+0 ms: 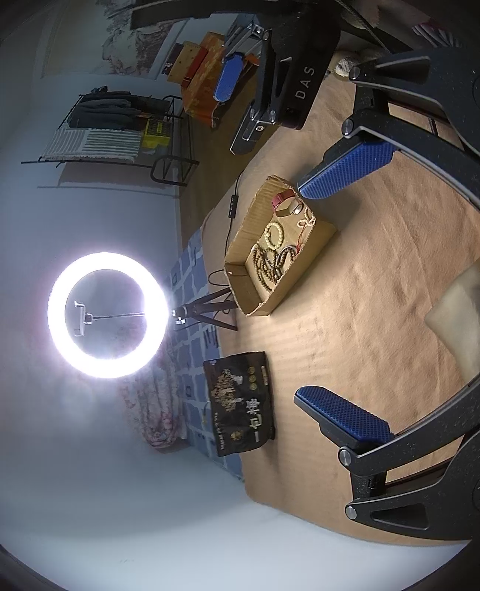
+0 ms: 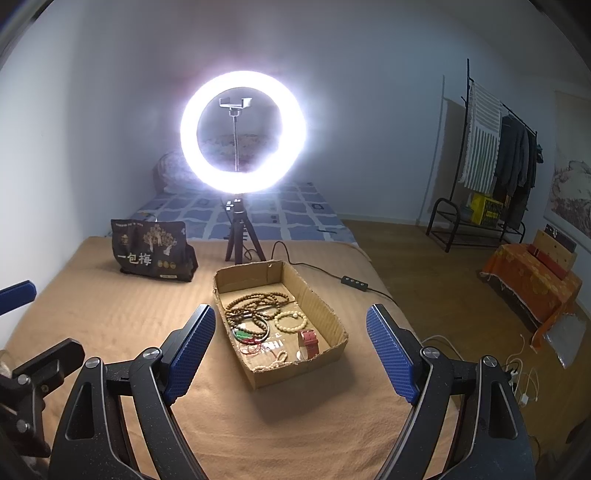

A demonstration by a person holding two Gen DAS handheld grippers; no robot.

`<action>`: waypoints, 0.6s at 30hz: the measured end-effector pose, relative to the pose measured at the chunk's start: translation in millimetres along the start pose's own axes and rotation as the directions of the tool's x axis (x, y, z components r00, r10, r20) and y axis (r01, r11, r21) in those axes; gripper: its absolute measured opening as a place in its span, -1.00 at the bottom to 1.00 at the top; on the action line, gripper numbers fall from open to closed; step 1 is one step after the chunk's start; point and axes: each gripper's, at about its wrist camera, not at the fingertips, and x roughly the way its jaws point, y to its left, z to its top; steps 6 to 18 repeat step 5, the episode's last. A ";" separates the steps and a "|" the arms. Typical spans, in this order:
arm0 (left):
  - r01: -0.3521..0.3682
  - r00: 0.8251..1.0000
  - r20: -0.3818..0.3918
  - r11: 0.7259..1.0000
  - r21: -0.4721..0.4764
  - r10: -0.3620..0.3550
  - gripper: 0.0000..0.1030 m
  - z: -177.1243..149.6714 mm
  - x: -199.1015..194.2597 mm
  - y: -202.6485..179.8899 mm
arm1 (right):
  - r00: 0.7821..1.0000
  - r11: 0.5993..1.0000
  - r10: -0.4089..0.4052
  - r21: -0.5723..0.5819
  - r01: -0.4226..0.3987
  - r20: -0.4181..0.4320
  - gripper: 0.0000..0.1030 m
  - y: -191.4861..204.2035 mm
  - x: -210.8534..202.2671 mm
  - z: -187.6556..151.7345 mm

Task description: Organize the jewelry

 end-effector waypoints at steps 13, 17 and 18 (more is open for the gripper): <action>-0.010 1.000 0.005 1.000 0.013 0.010 1.00 1.8 0.9 0.4 | 1.000 1.000 0.001 0.002 -0.001 -0.001 0.63 0.1 0.7 0.4; -0.010 1.000 0.005 1.000 0.013 0.010 1.00 1.8 0.9 0.4 | 1.000 1.000 0.001 0.002 -0.001 -0.001 0.63 0.1 0.7 0.4; -0.010 1.000 0.005 1.000 0.013 0.010 1.00 1.8 0.9 0.4 | 1.000 1.000 0.001 0.002 -0.001 -0.001 0.63 0.1 0.7 0.4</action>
